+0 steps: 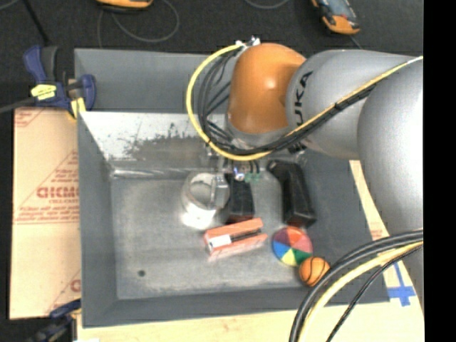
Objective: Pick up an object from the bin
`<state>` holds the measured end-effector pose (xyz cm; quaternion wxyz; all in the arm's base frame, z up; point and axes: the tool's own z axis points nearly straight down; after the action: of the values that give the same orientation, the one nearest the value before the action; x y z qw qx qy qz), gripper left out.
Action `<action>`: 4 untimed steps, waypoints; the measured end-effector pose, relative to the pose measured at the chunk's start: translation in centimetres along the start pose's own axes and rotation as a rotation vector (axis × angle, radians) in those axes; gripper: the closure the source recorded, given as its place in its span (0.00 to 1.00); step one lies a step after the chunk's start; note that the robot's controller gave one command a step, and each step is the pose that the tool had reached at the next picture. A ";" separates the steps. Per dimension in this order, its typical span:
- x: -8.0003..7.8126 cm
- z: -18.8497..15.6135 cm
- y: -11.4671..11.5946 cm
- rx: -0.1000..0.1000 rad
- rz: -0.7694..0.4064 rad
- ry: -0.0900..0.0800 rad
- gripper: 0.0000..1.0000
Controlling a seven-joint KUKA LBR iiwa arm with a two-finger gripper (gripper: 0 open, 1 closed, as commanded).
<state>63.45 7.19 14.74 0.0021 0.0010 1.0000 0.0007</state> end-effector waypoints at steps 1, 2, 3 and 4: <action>0.0 0.0 0.0 0.000 0.001 0.000 1.00; 0.0 0.0 0.0 0.000 0.001 0.000 0.00; 0.0 0.0 0.0 0.000 0.001 0.000 0.00; 3.3 5.3 -3.3 0.001 -0.012 -0.005 0.00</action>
Offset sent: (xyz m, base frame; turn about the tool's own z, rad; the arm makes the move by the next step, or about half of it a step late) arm 0.0000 0.0000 0.0000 0.0000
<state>60.21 3.87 9.45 0.0046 -0.0050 1.0000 0.0003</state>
